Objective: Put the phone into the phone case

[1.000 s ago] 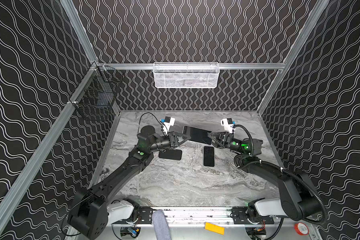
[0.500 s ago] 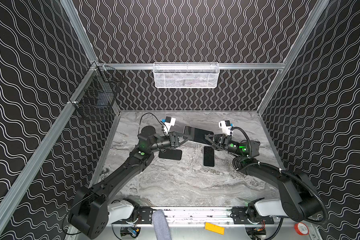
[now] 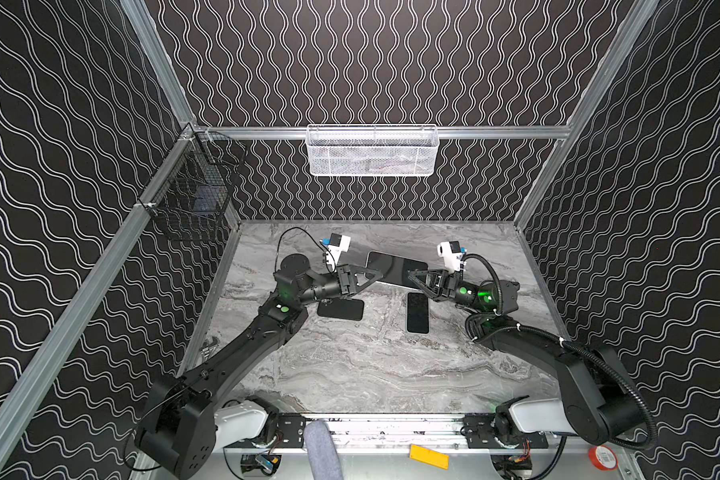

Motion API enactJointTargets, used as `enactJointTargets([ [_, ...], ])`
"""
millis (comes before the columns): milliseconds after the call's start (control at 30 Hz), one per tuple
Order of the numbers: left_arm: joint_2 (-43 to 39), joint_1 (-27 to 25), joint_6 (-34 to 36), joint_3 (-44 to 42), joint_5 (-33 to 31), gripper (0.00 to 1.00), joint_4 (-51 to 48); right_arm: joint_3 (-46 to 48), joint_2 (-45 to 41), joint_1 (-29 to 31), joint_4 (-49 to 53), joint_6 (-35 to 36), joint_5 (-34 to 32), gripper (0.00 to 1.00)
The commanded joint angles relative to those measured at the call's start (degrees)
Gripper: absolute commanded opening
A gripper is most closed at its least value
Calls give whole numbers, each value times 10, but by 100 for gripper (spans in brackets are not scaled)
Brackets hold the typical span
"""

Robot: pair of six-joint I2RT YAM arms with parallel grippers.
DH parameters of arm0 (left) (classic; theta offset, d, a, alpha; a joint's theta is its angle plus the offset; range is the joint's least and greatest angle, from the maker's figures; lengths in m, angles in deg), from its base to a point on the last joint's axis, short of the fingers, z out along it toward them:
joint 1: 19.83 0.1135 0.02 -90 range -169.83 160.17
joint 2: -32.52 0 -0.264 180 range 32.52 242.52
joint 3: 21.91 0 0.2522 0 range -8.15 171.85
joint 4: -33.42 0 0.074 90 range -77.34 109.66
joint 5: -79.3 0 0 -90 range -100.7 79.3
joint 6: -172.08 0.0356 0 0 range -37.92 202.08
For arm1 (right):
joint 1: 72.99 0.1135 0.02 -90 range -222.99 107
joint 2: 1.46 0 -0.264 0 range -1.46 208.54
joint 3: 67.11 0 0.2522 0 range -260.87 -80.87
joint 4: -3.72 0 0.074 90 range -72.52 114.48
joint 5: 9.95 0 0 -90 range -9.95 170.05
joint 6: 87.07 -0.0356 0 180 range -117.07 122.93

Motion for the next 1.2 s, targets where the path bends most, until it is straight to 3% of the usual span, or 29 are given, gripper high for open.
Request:
enactJointTargets([
  [0, 1, 1, 10, -7, -28, 8, 3, -13, -3, 1, -60, -10, 3, 6],
  [67, -3, 2, 5, -14, -32, 24, 12, -17, -6, 1, -47, -4, 6, 6],
  [167, -16, 3, 18, -15, -47, 61, -13, -23, -19, 0, -5, 21, 11, 5],
  [233, -32, 5, 45, -9, -61, 98, -60, -26, -33, -1, 37, 47, 10, 5],
  [467, -99, 27, 137, 13, -139, 98, -221, -29, -96, -13, 206, 144, 2, 5],
  [667, -140, 37, 249, 68, -222, 99, -392, -46, -170, -21, 454, 297, -33, 5],
  [767, -146, 37, 313, 102, -295, 99, -496, -59, -202, -24, 557, 362, -57, 5],
  [833, -128, 37, 357, 132, -379, 98, -585, -66, -220, -25, 614, 399, -73, 5],
  [867, -115, 37, 369, 144, -421, 95, -625, -70, -226, -26, 638, 415, -80, 5],
  [933, -76, 37, 398, 167, -487, 75, -687, -74, -241, -27, 680, 442, -95, 5],
  [1167, 7, 36, 390, 130, -539, 70, -672, -57, -281, -28, 744, 486, -126, 5],
])
